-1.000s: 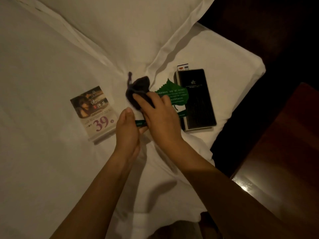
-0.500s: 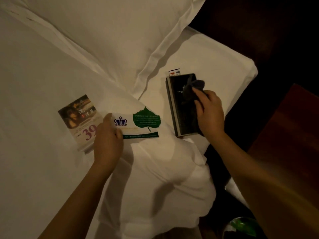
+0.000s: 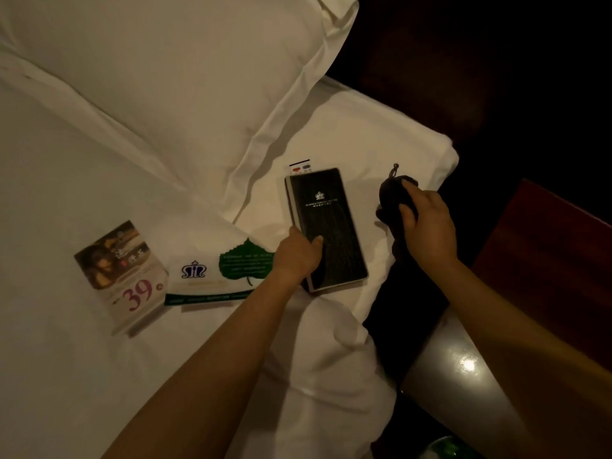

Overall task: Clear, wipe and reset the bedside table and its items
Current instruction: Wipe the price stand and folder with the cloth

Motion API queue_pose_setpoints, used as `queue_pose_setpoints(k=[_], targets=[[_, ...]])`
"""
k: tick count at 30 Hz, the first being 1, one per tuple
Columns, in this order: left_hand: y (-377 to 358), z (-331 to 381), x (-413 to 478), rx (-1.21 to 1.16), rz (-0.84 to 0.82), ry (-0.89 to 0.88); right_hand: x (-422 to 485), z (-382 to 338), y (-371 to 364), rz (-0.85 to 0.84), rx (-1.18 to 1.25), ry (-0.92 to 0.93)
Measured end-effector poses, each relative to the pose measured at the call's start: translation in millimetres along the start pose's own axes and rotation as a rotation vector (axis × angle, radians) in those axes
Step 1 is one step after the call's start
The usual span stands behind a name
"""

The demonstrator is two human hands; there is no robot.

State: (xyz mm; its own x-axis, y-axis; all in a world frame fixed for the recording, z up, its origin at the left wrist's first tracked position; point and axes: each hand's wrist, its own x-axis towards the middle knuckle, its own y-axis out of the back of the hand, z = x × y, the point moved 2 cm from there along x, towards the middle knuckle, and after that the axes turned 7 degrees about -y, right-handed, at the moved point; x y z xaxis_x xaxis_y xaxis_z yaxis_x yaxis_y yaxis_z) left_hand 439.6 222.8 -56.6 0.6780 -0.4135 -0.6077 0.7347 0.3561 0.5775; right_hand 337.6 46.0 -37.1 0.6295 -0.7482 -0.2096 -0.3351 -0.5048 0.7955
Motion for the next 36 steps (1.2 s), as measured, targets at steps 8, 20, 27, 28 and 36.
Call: queue_pose_setpoints(k=[8, 20, 27, 28, 36], targets=[[-30, -5, 23, -0.174, 0.134, 0.206, 4, 20, 3, 0.003, 0.052, -0.024], [-38, 3, 3, -0.813, 0.26, 0.043, -51, -26, -30, -0.146, 0.202, 0.178], [-2, 11, -27, -0.781, 0.184, -0.135, -67, -68, -26, -0.018, -0.041, 0.343], [2, 10, -32, -0.778, 0.175, -0.152, -56, -73, -22, 0.007, -0.061, 0.338], [17, -13, -64, -0.894, 0.179, -0.077, -11, -118, -7, 0.014, -0.215, 0.367]])
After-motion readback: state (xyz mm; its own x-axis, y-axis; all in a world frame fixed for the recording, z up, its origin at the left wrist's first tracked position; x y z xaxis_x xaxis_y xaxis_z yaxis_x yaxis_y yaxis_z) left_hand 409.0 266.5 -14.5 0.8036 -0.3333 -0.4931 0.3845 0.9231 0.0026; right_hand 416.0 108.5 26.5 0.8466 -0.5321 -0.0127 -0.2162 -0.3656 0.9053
